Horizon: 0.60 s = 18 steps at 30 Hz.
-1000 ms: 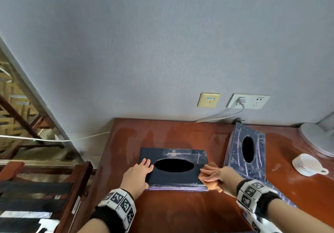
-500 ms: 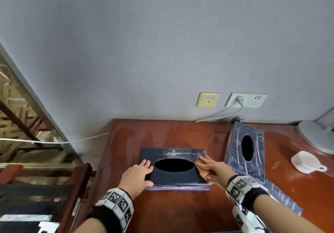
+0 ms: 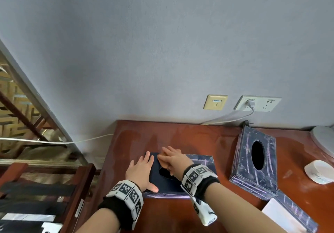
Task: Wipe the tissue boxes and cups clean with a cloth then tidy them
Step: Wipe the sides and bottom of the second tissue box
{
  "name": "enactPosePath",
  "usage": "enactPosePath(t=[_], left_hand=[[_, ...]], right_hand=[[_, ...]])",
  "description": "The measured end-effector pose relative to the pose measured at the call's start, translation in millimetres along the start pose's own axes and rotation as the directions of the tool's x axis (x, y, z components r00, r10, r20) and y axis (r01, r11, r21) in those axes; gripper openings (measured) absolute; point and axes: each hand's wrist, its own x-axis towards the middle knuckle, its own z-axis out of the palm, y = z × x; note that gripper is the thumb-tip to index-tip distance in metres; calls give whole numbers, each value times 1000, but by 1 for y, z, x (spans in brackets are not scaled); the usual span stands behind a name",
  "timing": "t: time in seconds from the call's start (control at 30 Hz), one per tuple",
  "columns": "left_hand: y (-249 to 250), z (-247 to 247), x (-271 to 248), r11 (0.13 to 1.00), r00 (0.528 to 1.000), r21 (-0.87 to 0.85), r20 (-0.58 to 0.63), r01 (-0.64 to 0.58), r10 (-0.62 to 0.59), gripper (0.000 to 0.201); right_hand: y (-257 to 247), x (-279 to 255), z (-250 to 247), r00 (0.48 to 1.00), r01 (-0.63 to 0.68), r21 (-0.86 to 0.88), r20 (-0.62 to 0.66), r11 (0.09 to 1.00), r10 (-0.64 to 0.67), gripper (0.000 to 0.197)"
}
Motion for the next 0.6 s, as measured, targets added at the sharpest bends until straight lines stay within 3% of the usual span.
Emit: enactPosePath(t=[0.07, 0.2, 0.37, 0.5, 0.6], left_hand=[[-1, 0, 0, 1000, 1000, 11, -12, 2, -2, 113], [-4, 4, -1, 999, 1000, -31, -29, -10, 9, 111], [-8, 9, -7, 997, 997, -80, -70, -17, 11, 107], [-6, 14, -9, 994, 997, -110, -77, 2, -11, 104], [-2, 12, -7, 995, 997, -93, -68, 24, -30, 105]], right_hand=[[14, -3, 11, 1000, 19, 24, 1, 1000, -19, 66], [56, -37, 15, 983, -37, 158, -170, 987, 64, 60], [81, -62, 10, 975, -125, 230, -150, 965, 161, 42], [89, -67, -9, 933, -357, 88, -22, 930, 360, 60], [72, -56, -16, 921, -365, 22, -141, 931, 364, 65]])
